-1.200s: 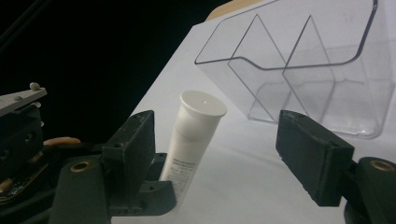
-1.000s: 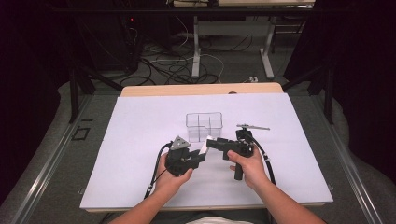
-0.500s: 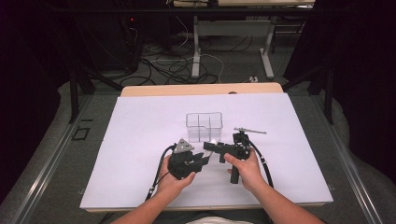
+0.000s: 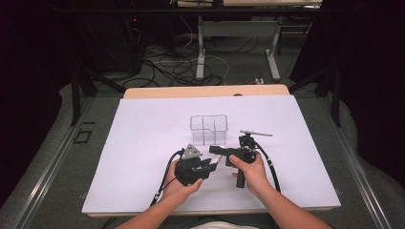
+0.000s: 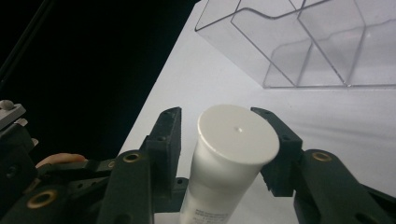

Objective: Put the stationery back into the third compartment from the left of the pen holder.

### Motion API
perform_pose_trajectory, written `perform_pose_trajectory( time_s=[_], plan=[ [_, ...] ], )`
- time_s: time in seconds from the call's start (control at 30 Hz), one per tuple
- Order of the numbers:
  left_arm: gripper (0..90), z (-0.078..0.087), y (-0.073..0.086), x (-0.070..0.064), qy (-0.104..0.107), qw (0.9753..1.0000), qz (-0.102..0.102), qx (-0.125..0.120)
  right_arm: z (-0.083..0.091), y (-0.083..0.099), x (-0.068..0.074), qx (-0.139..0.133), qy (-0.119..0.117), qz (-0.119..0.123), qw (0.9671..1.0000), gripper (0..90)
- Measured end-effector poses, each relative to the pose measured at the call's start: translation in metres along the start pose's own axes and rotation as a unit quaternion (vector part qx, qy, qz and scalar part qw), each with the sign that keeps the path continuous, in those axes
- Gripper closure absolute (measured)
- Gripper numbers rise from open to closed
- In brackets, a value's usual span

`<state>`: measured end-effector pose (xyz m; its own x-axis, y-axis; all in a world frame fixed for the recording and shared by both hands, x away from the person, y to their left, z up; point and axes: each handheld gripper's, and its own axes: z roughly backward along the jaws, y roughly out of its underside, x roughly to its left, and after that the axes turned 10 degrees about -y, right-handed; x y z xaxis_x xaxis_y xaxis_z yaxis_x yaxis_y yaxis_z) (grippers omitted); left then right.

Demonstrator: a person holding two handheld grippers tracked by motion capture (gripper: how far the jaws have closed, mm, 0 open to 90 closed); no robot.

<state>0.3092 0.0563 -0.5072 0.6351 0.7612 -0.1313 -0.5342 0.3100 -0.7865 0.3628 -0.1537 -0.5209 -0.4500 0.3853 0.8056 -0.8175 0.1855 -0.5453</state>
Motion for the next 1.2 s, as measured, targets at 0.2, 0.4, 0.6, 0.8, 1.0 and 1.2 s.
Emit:
perform_pose_trajectory(
  time_s=[0.2,0.4,0.6,0.8,1.0,1.2],
  plan=[
    [71.3,-0.0002,0.0002,0.0001,-0.001,1.0,-0.003,-0.001,-0.0005,0.0001,-0.0013,0.002,-0.001,-0.02,0.9998,62.9],
    [71.4,-0.0013,0.0012,-0.0004,0.001,1.0,-0.004,-0.001,0.0008,-0.0012,-0.0036,0.01,-0.007,-0.041,0.9991,64.7],
    [71.3,-0.0021,0.002,-0.0006,0.0,1.0,-0.006,-0.002,0.0007,-0.0014,-0.0037,0.013,-0.008,-0.047,0.9988,65.1],
    [71.0,-0.0033,0.0033,-0.0009,0.001,1.0,-0.001,0.003,-0.0002,-0.0007,-0.0044,0.013,-0.002,-0.043,0.999,65.4],
    [67.8,-0.0046,0.0033,0.0007,0.007,0.9999,0.001,0.007,0.0006,-0.0009,-0.0042,0.019,0.0,-0.038,0.9991,65.8],
    [60.8,-0.0062,0.004,0.0022,0.011,0.9999,0.006,0.012,0.0025,-0.0028,-0.003,0.006,-0.004,-0.044,0.999,65.8]
  ],
)
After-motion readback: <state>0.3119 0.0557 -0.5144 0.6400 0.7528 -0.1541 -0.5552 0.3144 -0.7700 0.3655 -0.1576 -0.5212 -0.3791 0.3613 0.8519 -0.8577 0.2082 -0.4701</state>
